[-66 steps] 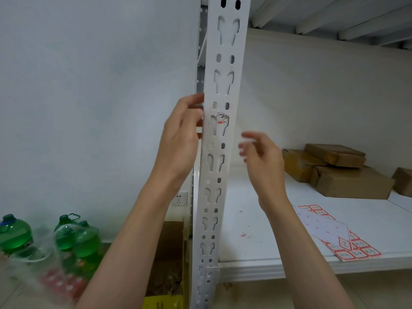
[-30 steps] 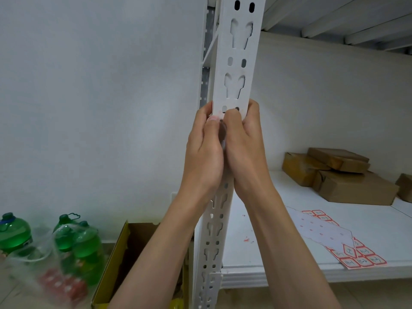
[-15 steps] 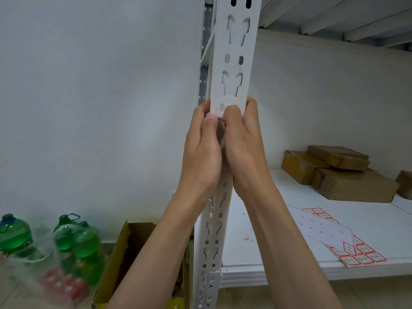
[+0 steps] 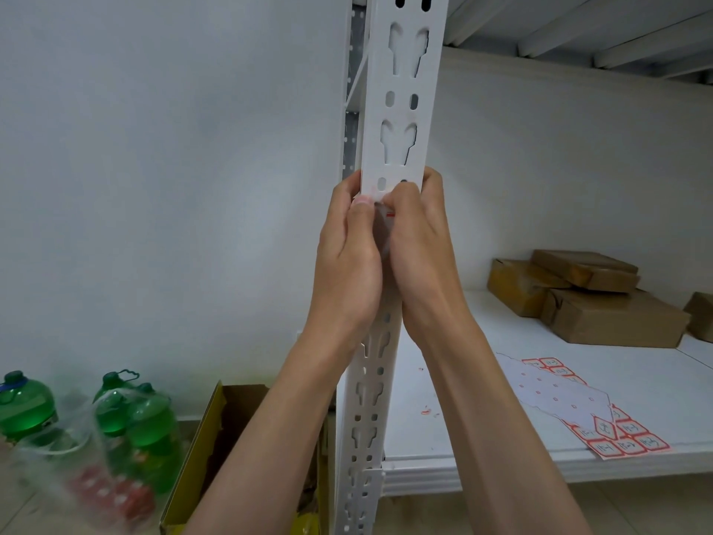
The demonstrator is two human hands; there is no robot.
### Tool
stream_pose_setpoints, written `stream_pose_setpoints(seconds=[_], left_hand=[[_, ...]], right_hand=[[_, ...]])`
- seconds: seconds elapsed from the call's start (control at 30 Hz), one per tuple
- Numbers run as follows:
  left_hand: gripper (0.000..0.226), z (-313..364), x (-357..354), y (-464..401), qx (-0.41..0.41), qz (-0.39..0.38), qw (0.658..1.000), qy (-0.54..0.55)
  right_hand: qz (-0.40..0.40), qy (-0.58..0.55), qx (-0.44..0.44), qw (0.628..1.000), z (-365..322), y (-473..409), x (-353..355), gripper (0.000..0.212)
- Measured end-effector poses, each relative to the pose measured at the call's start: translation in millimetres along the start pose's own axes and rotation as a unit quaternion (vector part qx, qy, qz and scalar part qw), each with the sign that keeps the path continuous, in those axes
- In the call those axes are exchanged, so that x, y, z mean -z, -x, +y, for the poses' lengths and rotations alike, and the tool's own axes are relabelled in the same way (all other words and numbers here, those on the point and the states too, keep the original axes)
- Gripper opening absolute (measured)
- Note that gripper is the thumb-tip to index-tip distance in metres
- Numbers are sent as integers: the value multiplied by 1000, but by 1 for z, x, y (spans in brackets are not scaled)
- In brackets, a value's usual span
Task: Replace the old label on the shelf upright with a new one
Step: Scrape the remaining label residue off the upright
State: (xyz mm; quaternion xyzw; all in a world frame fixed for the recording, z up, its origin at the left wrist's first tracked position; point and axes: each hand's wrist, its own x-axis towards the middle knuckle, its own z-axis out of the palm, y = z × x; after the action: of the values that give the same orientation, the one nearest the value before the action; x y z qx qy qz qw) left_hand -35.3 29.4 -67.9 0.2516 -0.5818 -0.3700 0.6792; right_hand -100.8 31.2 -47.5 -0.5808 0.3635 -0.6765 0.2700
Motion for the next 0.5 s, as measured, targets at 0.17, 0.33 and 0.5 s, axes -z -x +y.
stream_pose_setpoints(seconds=[0.17, 0.33, 0.5], left_hand=[[36, 0, 0, 0, 2, 1, 1000, -10], [36, 0, 0, 0, 2, 5, 1000, -16], [37, 2, 0, 0, 8, 3, 1000, -20]], right_hand=[[-16, -19, -6, 1000, -1, -1, 3, 18], [-34, -29, -8, 999, -1, -1, 4, 20], [-38, -45, -12, 998, 0, -2, 6, 19]])
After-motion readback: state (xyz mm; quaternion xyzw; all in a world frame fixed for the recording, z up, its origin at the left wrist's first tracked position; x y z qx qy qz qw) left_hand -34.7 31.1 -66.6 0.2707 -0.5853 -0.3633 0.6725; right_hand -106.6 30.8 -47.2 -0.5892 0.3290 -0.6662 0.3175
